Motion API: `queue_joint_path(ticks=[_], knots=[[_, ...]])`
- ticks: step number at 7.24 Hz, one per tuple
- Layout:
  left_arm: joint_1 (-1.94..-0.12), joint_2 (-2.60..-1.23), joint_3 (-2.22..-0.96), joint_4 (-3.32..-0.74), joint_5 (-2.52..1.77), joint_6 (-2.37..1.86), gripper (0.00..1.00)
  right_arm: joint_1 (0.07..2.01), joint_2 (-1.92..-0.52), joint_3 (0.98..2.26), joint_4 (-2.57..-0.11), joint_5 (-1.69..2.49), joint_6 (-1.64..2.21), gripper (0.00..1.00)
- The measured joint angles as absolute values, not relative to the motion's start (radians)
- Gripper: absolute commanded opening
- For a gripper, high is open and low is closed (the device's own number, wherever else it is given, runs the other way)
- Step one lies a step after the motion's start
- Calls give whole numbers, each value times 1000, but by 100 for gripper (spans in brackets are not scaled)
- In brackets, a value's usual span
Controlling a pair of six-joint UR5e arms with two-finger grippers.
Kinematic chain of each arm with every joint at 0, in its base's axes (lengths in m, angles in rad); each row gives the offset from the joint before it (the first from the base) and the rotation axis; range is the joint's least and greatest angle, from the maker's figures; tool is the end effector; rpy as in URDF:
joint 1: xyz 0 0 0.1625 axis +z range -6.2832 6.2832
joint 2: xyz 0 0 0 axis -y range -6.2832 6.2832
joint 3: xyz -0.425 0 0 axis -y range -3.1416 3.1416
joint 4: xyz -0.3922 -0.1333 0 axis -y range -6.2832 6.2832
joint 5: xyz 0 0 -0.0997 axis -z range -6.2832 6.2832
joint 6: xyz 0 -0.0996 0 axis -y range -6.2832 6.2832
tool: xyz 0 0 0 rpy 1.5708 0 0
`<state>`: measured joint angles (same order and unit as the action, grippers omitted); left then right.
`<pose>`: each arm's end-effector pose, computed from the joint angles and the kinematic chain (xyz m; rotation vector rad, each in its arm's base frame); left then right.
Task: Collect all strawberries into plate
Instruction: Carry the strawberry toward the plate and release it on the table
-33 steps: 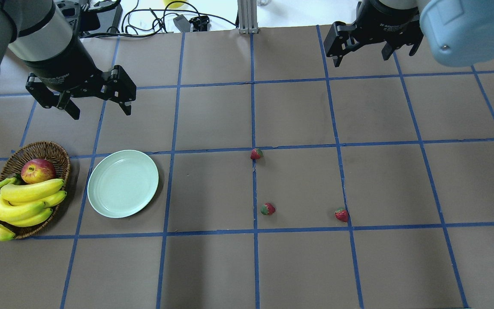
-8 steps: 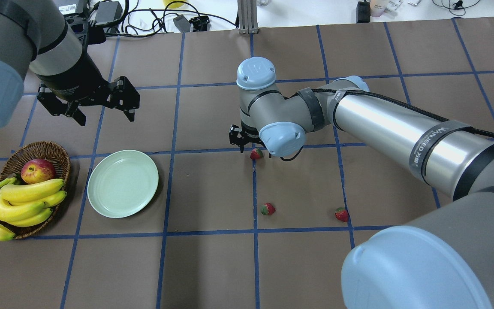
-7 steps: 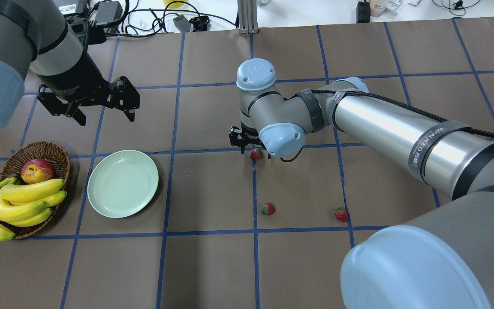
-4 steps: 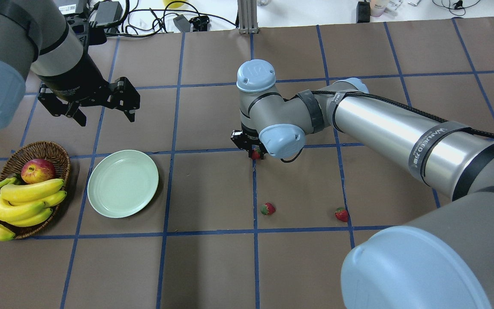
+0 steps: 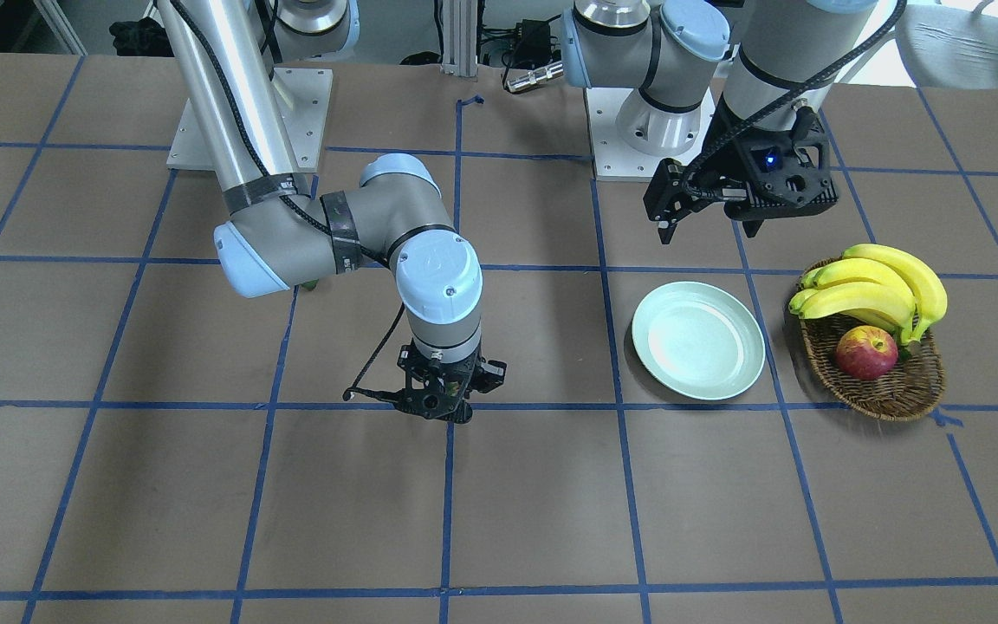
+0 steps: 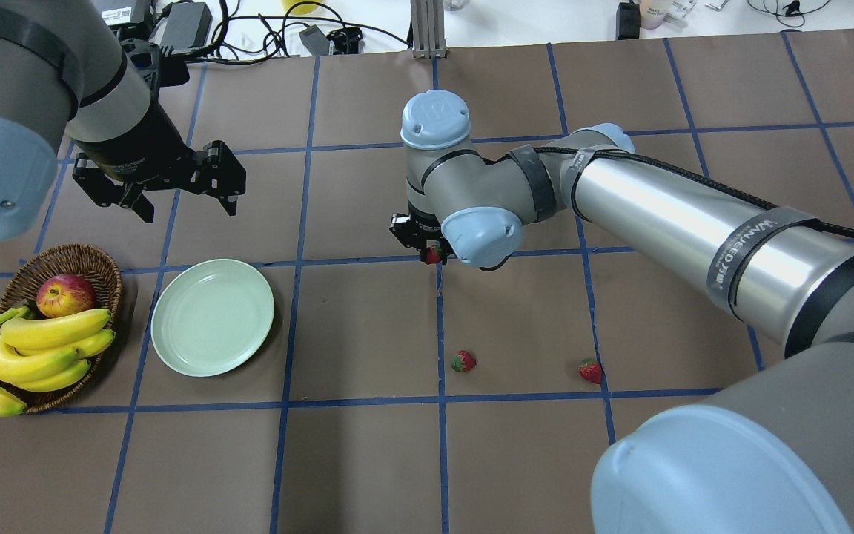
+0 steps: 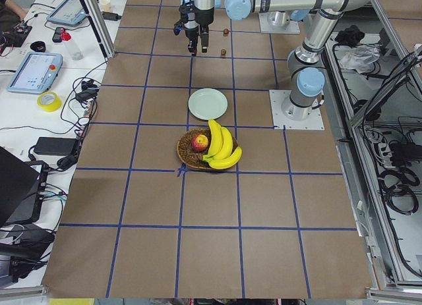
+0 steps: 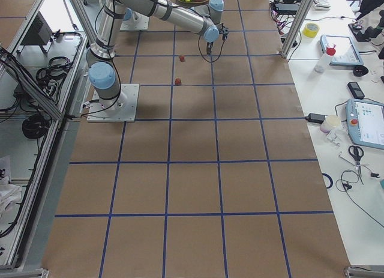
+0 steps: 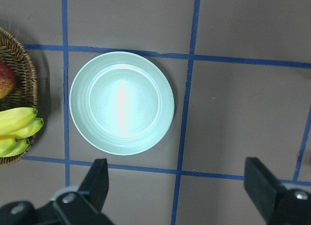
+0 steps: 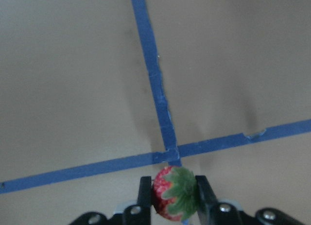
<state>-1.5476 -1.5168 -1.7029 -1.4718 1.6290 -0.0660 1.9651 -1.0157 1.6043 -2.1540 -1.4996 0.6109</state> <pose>-0.1166 -0.4727 0.4590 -0.1384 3.0806 -0.0341 0.3791 -0.5456 0.2061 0.3333 3.0631 0.0601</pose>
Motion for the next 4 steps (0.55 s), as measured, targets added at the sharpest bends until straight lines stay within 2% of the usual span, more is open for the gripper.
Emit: queue_joint_path(ticks=[2,3,4], knots=[[-1548,-1519,-1705,-1462,1629,-66,100,2035,-1013,1573,-2156,-1455,693,5],[-1546,-1515,-1703,-1457,1626,-66,100,2070,-1007,1568,-2161,-1446,738,14],[-1545,-1510,-1697,-1453,1621,-65,100,2096,-996,1568,-2169,-1442,771,43]])
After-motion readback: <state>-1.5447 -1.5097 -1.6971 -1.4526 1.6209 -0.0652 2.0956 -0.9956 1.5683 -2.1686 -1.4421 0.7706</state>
